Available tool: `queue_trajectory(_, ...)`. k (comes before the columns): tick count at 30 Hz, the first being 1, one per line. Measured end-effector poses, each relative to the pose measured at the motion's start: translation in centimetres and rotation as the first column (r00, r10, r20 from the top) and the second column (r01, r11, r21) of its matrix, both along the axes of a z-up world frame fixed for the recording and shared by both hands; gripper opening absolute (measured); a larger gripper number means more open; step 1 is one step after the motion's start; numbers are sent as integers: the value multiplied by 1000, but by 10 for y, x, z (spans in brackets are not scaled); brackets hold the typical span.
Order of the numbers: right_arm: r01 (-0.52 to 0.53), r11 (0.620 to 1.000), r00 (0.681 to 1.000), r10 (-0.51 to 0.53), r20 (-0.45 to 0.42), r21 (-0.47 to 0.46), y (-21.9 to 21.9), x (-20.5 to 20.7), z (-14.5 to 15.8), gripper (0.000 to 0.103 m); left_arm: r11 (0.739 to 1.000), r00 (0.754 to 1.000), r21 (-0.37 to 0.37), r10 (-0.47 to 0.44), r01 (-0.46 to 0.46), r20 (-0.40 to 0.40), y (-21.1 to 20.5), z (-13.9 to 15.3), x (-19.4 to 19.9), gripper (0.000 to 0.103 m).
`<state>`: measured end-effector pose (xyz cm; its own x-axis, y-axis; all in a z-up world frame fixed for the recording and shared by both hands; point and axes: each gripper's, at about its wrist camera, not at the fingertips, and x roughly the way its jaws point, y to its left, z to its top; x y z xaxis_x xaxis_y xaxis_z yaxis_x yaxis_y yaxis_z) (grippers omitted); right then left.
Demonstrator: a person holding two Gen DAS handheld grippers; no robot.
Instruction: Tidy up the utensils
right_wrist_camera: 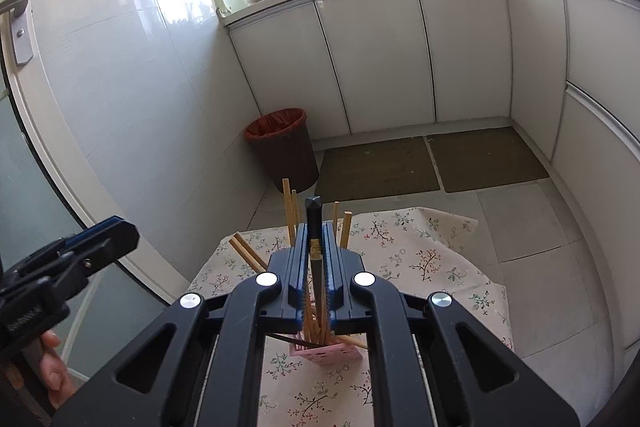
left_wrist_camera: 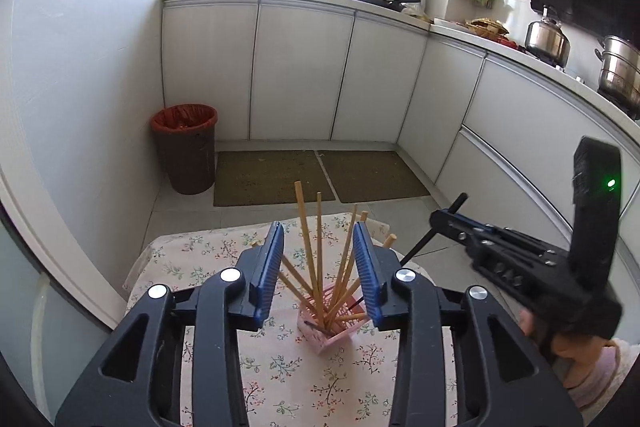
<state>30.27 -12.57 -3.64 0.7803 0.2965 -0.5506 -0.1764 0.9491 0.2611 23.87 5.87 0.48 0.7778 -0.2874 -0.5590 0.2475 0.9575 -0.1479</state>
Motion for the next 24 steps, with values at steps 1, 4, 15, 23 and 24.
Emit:
queue_trajectory(1, -6, 1000, 1000, 6, -6, 0, 4, 4, -8, 10, 1000, 1000, 9, 19, -19, -5, 1, -4, 0, 35)
queue_trajectory(4, -17, 1000, 1000, 16, -25, -13, 14, 10, -23, 15, 995, 997, 55, 83, -83, -1, 2, -13, 0, 35)
queue_trajectory(15, 82, 983, 992, -64, 109, -164, 9, -58, 27, 42, 972, 975, 90, 209, -215, 74, -3, 2, -46, 64)
queue_trajectory(23, 205, 965, 974, -185, 127, -162, -16, -125, 42, 76, 965, 967, 96, 237, -245, 92, -20, 7, -101, 78)
queue_trajectory(24, 222, 962, 971, -202, 131, -159, -19, -133, 43, 82, 961, 963, 95, 250, -259, 99, -21, 7, -107, 83)
